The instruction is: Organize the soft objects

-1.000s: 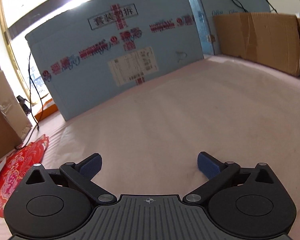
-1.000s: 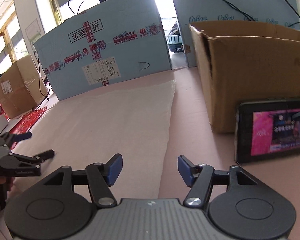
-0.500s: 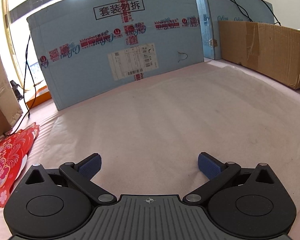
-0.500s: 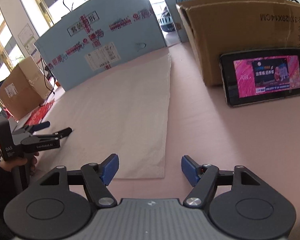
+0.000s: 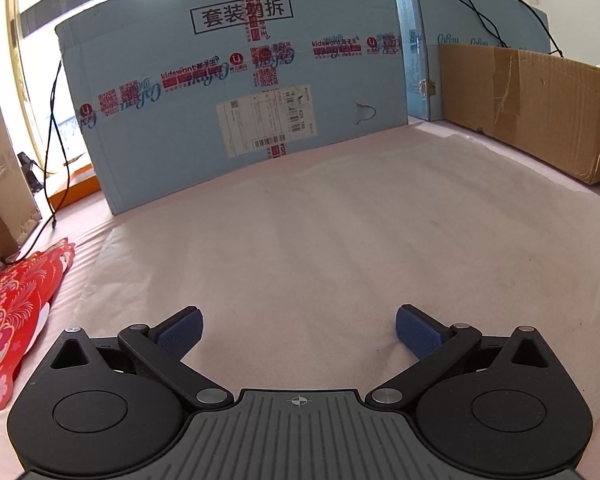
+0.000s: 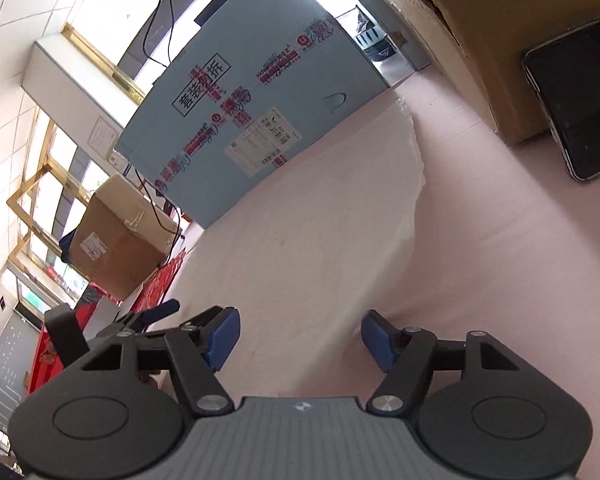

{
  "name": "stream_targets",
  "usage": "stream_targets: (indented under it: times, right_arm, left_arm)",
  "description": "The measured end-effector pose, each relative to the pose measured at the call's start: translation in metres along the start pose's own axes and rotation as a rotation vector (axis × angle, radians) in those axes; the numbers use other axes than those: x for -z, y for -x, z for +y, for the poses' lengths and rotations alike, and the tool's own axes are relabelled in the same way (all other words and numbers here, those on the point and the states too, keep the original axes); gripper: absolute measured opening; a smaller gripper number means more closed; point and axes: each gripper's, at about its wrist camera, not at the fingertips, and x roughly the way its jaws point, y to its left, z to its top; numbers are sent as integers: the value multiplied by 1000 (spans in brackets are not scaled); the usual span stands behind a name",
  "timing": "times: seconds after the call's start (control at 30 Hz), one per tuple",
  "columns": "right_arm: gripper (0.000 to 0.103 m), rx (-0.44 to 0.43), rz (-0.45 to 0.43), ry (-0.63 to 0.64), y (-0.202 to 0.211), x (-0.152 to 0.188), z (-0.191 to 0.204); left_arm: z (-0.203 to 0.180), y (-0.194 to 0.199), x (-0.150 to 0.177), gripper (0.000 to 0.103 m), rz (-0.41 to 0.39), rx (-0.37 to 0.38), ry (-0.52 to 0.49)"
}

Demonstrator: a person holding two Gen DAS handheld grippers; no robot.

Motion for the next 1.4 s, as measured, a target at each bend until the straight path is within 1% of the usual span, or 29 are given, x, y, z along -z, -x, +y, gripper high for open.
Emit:
stream_targets:
  times: [0.03,0.07,0.1,0.13,0.17,0.23,0.3,0.4,0.53,0.63,0.73,0.77,0.83,0.9,1.03,1.07,1.1,1.3,1.4]
  right_arm:
    - [52,6,-12,-3,-1,-1,0]
    - [40,11,-16,-2,-2,-1,0]
    - [34,16,-19,-2,-3,-2,-1]
    - [22,22,-23,-1,-4,-2,-1]
    - [14,28,-26,-1,-4,-2,-1]
    - [7,67,-51,3,-4,-3,-4]
    - [5,108,-80,17,0,-3,-5]
    - [4,144,-134,30,11,-5,-8]
    - [3,246,-206,64,28,-9,-11]
    - [3,279,-238,56,38,-11,-17]
    - [3,289,-262,80,43,-11,-16]
    - [3,281,-268,89,44,-12,-15]
    - [3,238,-268,107,41,-14,-10]
    - [3,189,-256,150,34,-17,1]
    - [3,65,-206,233,12,-21,29]
    - [3,31,-190,254,5,-22,37]
    - [3,-13,-170,283,-5,-23,48]
    - [3,-206,-81,404,-50,-16,105]
    - [3,-267,-40,454,-67,-8,131]
  left_arm:
    - [0,0,0,103,1,2,3]
    - [1,0,0,103,2,4,5]
    - [1,-1,0,103,3,5,7]
    - [2,-1,0,103,4,7,10]
    - [2,-1,0,103,4,9,12]
    - [2,-1,0,103,1,6,8]
    - [0,1,0,103,-9,-2,-2]
    - [-4,6,0,103,-36,-15,-31]
    - [-11,17,-1,103,-90,-9,-68]
    - [-15,26,0,103,-101,-8,-80]
    - [-15,36,7,103,-91,-38,-108]
    - [-13,40,9,103,-85,-58,-111]
    - [-8,47,14,103,-73,-99,-112]
    - [-1,54,19,103,-59,-142,-91]
    - [10,59,30,103,-7,-229,-79]
    - [12,58,32,103,8,-238,-77]
    - [14,58,32,103,8,-236,-70]
    - [17,59,32,103,1,-244,-59]
    - [24,73,36,103,-15,-302,-37]
